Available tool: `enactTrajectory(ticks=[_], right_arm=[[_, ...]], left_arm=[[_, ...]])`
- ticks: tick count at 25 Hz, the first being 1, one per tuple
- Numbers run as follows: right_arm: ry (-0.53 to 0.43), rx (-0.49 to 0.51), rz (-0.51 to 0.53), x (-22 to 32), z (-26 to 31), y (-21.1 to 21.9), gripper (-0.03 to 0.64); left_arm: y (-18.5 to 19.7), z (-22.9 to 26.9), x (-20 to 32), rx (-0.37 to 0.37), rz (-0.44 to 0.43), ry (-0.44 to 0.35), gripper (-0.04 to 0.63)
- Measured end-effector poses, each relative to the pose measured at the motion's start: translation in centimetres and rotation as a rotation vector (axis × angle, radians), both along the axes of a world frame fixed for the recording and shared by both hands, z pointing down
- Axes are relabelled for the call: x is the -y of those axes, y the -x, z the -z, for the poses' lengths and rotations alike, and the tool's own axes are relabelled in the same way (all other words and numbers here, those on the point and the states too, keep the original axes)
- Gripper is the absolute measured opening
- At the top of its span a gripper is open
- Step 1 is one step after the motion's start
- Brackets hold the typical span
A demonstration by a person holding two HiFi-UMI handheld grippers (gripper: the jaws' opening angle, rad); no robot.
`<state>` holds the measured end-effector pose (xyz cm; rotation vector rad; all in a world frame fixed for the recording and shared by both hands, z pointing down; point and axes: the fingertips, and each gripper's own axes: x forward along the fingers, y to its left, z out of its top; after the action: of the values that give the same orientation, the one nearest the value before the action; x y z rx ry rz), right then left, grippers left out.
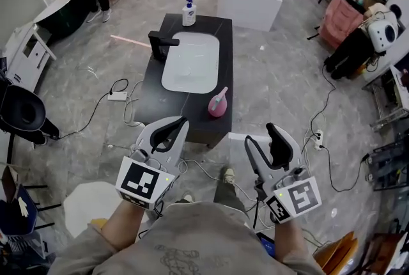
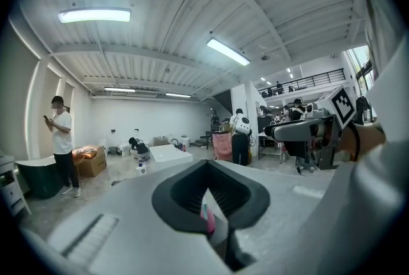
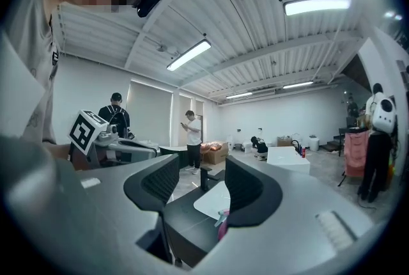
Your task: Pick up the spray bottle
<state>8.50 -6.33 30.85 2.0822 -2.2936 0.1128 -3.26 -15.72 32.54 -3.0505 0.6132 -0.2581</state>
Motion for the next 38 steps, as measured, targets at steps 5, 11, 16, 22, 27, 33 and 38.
enactTrajectory(ticks=[5,11,16,22,27,33,38], right_arm=[[0.009,0.012,0.091,3.3,-0.3,-4.0,0.245],[0.014,0.021,0.214,7.1,-0.4,-9.2,0.244],[0.021,0.032,0.315,9.5,-0.7,-12.3,0.244],[0.030,0.038,0.408,10.9,-1.6,-15.1,0.242],[0.031,0.045,0.453,11.1,-2.1,-16.3,0.242],[0.041,0.049,0.485,10.9,-3.1,-16.6,0.244],[0.059,0.052,0.496,10.6,-4.2,-15.8,0.244]], left_arm=[[-3.8,-0.2,2.1,0.020,0.074,-0.006,0.002],[-8.1,-0.6,4.3,0.046,0.191,-0.001,0.002],[-10.8,-0.7,5.3,0.070,0.282,0.008,0.002],[-12.7,-0.8,5.8,0.088,0.393,0.001,0.002],[-13.1,-1.1,5.2,0.112,0.451,-0.004,0.002],[-13.0,-1.0,4.2,0.134,0.491,-0.012,0.002],[-12.3,-1.7,3.5,0.142,0.504,-0.006,0.002]])
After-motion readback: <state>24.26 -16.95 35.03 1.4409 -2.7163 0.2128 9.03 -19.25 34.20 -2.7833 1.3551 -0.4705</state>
